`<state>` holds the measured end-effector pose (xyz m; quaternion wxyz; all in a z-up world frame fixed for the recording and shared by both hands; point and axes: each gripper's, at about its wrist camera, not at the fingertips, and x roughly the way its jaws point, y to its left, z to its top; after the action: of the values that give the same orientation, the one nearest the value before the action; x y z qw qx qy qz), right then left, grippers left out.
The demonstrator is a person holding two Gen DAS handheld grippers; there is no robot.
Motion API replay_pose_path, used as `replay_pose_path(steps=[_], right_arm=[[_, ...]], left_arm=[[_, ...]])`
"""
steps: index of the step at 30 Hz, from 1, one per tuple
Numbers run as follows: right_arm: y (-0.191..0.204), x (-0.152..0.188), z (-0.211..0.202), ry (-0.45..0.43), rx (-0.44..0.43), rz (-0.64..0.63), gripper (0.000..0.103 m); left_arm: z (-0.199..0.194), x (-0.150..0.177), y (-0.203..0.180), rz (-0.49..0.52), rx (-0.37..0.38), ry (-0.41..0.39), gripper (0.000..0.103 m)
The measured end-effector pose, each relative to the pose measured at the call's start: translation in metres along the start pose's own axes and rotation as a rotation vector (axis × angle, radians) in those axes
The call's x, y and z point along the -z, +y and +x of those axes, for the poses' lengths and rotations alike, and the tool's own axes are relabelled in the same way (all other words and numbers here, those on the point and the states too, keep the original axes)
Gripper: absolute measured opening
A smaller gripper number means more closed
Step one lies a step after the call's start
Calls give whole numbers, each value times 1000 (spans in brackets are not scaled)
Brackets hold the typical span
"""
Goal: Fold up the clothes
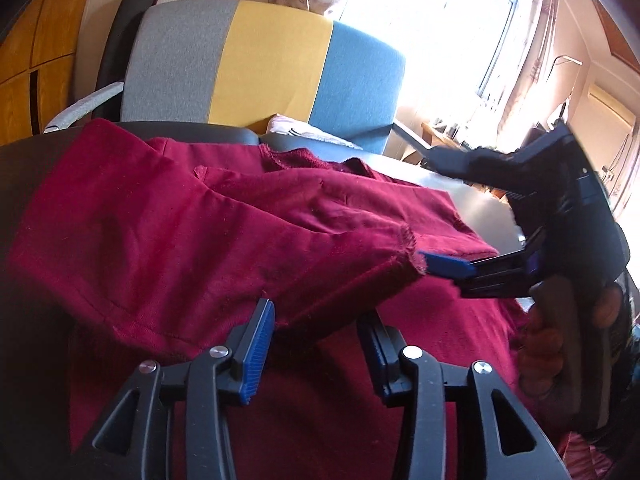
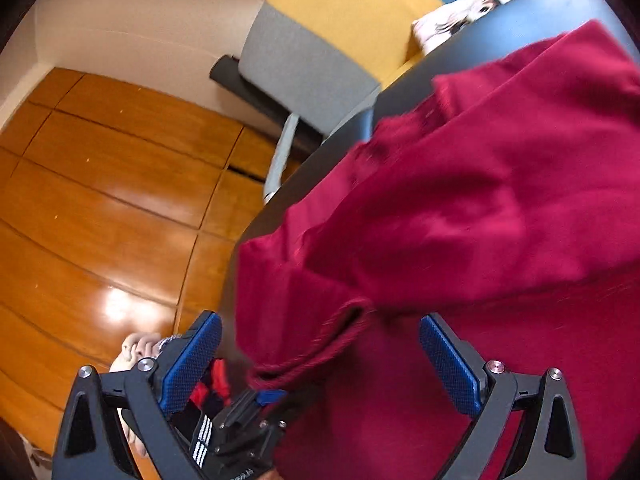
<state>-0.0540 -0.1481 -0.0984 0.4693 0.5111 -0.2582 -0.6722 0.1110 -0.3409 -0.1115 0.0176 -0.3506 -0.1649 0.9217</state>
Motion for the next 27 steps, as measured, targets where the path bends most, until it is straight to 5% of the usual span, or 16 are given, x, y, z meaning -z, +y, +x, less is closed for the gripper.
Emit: replay_pose_path(steps=[3, 5, 8, 10, 17, 23, 27], right_arm=[[13, 6, 13, 33, 58, -76, 82], [20, 11, 23, 62, 154, -161, 50], [23, 19, 35, 111, 298, -270, 18], [28, 24, 38, 131, 379, -354, 7], [95, 4, 7, 24, 409, -620, 6], [124, -36, -18, -59, 385, -649, 6], [120, -55, -25, -92, 365, -602, 6]], left_arm=[[-11, 3, 1, -15, 18, -18, 45], [-16, 9, 7, -20, 21, -18, 45], [-18, 18, 15, -27, 18, 0, 45], [-15, 23, 23, -37, 9, 22, 45], [-4, 7, 32, -46, 11, 21, 45], [20, -25, 39, -23, -56, 21, 45], [28, -46, 70, -133, -133, -10, 45]])
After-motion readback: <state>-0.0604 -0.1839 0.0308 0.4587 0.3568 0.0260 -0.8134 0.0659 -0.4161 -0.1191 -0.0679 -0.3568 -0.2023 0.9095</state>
